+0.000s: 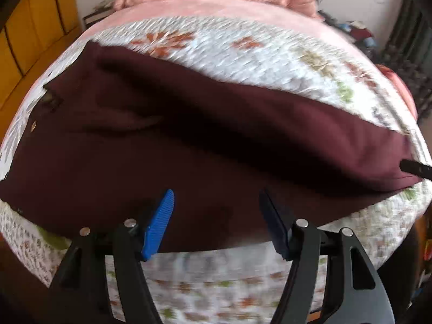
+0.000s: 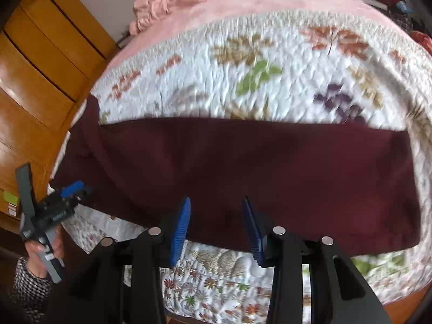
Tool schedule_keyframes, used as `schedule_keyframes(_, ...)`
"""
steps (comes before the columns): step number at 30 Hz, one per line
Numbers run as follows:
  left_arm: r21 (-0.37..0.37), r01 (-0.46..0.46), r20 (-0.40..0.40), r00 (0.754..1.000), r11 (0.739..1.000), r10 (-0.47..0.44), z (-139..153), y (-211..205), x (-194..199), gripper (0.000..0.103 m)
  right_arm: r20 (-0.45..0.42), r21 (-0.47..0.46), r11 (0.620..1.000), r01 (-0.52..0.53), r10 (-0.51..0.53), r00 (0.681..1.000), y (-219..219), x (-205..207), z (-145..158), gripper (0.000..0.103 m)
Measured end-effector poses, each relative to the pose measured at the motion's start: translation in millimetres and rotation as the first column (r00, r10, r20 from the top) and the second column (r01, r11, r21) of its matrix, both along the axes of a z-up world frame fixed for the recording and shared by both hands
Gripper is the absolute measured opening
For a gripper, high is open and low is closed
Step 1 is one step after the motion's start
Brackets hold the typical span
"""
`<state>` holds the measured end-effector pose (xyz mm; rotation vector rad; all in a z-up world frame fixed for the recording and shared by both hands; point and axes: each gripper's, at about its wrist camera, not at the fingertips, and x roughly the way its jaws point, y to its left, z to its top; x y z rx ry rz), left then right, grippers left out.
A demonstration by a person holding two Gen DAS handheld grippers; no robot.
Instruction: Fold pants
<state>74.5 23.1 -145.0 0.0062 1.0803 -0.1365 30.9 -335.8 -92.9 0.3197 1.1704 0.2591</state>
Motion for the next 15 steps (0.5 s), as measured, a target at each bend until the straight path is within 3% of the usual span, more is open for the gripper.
schedule_keyframes(2,0.006,-0.017,-0.039,0.999,1.0,0.017,-10.6,6.6,4.9,0.065,-0.06,-0.02,1.0,0.004,-0.006,0.998,7.4,1.7,-19.6,0.04)
schedule_keyframes(4,0.002,-0.012,-0.045,0.999,1.0,0.012,-20.0,10.6,6.3,0.066,-0.058,-0.042,0.999,0.009,-0.011,0.998,11.1,-2.2,-30.7,0.04)
schedule_keyframes(7,0.009,0.005,-0.028,1.0,1.0,-0.005,-20.4,9.6,4.6,0.066,-0.06,-0.114,0.993,-0.019,0.012,0.998,21.6,-1.0,-21.0,0.04)
schedule_keyframes(9,-0.01,0.009,-0.027,1.0,1.0,-0.009,-14.1,12.5,3.0,0.066,-0.01,-0.16,0.986,-0.037,0.036,0.999,33.8,1.2,1.7,0.042)
schedule_keyframes(11,-0.026,-0.009,-0.011,1.0,1.0,0.009,-4.7,21.3,0.5,0.07,0.054,-0.088,0.991,-0.099,0.104,0.993,52.0,6.3,25.4,0.047)
schedule_keyframes(13,-0.034,-0.044,0.002,0.999,0.998,0.044,2.9,35.1,-1.2,0.072,0.101,0.003,0.977,-0.212,0.211,0.972,85.2,18.2,46.9,0.059)
schedule_keyframes(15,-0.03,-0.078,0.011,0.997,0.997,0.078,6.3,48.4,1.8,0.072,0.132,0.054,0.948,-0.314,0.305,0.943,129.2,37.2,57.5,0.059)
